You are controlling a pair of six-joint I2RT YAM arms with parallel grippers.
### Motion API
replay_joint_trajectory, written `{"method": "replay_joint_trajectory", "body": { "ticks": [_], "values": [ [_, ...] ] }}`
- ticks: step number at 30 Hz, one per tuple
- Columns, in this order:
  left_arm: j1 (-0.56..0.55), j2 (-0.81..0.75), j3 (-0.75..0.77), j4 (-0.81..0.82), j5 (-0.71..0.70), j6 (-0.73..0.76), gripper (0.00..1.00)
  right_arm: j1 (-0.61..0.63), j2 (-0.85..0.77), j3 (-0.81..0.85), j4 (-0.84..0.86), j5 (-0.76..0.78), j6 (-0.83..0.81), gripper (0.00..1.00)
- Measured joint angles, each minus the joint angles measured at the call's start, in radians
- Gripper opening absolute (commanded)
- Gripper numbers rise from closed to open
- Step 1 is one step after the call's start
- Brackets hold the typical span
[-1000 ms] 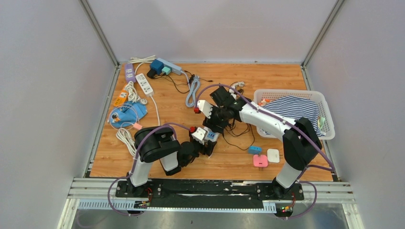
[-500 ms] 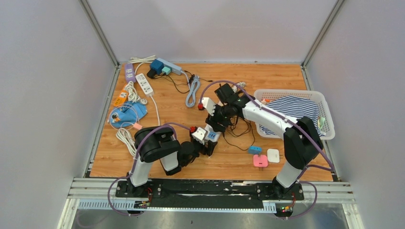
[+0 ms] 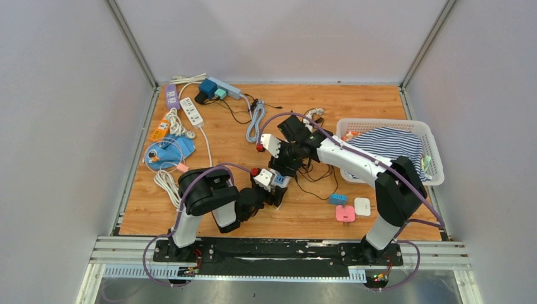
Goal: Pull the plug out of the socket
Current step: Remove the plug from the socket.
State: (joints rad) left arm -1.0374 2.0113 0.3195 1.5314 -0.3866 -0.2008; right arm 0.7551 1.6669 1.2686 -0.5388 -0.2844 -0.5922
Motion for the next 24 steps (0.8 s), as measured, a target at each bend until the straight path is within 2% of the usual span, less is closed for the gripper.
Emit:
{"method": "replay_joint_trajectory", "body": {
  "ticks": [9,15,24],
  "values": [
    [0.004,0.002,0.001,-0.001,0.0,0.006,0.0,-0.08,-0.035,0.0,-0.052,-0.142,0.005,0.0],
    [0.011,0.003,0.003,-0.001,-0.007,0.008,0.0,-0.06,-0.053,0.0,-0.099,-0.231,0.011,0.0],
    [0.01,0.005,0.003,-0.001,-0.007,0.019,0.0,-0.016,-0.052,0.0,-0.097,-0.238,0.002,0.0]
  ]
}}
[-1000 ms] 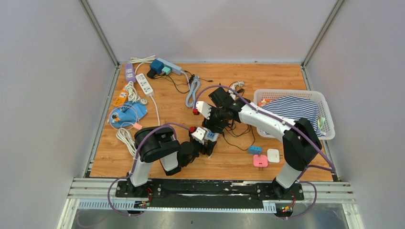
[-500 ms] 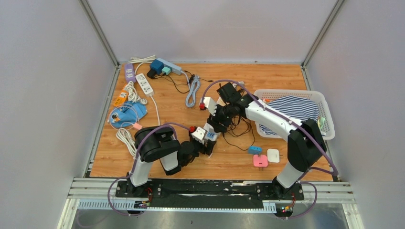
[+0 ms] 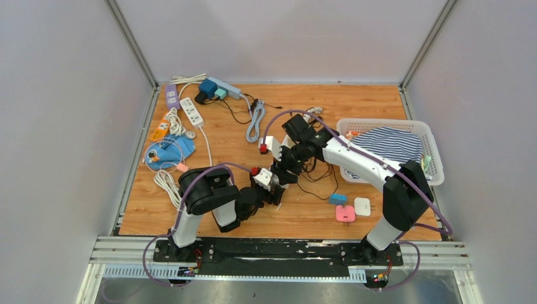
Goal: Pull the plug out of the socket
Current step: Remove the plug from the socket, then place the plug at the center of the board.
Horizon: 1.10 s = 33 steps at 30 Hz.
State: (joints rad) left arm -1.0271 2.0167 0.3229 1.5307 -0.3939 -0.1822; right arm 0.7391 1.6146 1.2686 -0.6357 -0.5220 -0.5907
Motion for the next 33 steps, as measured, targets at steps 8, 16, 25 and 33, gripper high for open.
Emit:
{"method": "replay_joint_trajectory", "body": {
  "ticks": [8,16,25,33],
  "values": [
    [0.005,-0.01,-0.01,-0.001,0.014,-0.001,0.72,-0.013,-0.003,0.0,-0.011,-0.002,0.0,0.0],
    [0.015,-0.138,-0.113,-0.029,0.094,0.01,0.96,-0.063,-0.047,0.0,-0.027,-0.026,0.0,0.0],
    [0.016,-0.492,-0.283,-0.018,0.264,0.102,1.0,-0.082,-0.05,0.0,-0.066,-0.093,-0.012,0.0],
    [0.016,-0.765,-0.315,-0.031,0.416,0.283,1.0,-0.098,-0.137,0.0,-0.171,-0.219,-0.138,0.0]
  ]
}}
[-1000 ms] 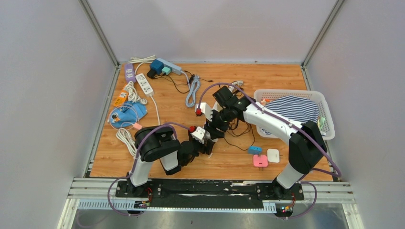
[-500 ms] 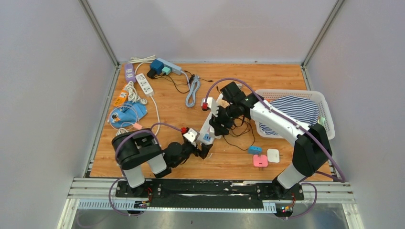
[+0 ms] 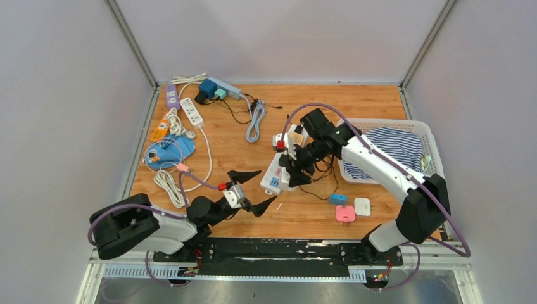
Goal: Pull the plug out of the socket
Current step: Place the plug at the center of the board.
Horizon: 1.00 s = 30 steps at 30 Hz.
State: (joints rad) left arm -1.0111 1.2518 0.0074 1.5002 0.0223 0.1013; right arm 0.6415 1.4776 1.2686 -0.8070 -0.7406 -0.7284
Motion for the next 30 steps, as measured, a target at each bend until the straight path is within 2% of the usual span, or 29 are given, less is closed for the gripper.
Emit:
{"method": "replay_joint_trajectory", "body": {
  "ticks": [4,11,23,26,30],
  "values": [
    [0.0,0.004,0.0,-0.023,0.111,0.056,1.0,-0.001,-0.034,0.0,-0.058,-0.069,-0.095,0.0],
    [0.0,0.164,0.0,-0.01,0.23,0.103,1.0,-0.001,-0.021,0.0,-0.126,-0.116,-0.212,0.0],
    [0.0,0.342,0.076,-0.005,0.224,0.072,0.99,0.007,0.038,0.0,-0.151,-0.12,-0.285,0.0],
    [0.0,0.349,0.085,-0.005,0.216,0.055,0.96,0.028,0.064,0.0,-0.15,-0.113,-0.285,0.0],
    [0.0,0.362,0.097,0.0,0.198,0.024,0.86,0.06,0.1,0.0,-0.135,-0.091,-0.273,0.0]
  ]
}}
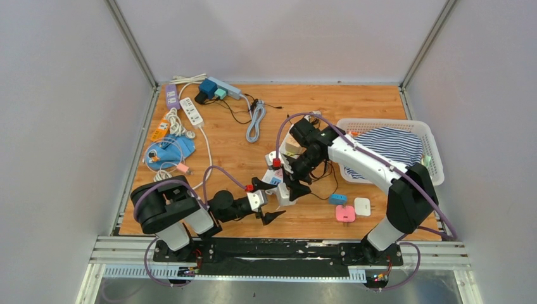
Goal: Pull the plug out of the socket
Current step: Place the plug at the center of the board.
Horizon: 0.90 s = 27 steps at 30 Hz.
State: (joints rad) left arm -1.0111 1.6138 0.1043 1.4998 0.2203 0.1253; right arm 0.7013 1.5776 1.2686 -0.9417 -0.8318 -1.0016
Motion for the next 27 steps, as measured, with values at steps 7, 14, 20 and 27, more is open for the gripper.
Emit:
{"method": "replay_joint_trajectory", "body": {
  "ticks": [7,14,20,27],
  "values": [
    [0.0,0.018,0.014,0.003,-0.007,-0.033,0.72,0.012,0.023,0.0,0.032,0.025,0.038,0.0],
    [0.0,0.018,0.014,0.004,-0.014,-0.053,0.8,0.035,0.029,0.0,0.038,0.025,0.045,0.0],
    [0.0,0.026,0.026,0.006,-0.002,-0.065,0.54,0.047,0.039,0.0,0.04,0.027,0.045,0.0],
    [0.002,0.033,0.028,0.004,0.003,-0.095,0.11,0.051,0.041,0.0,0.051,0.039,0.037,0.0]
  ]
}}
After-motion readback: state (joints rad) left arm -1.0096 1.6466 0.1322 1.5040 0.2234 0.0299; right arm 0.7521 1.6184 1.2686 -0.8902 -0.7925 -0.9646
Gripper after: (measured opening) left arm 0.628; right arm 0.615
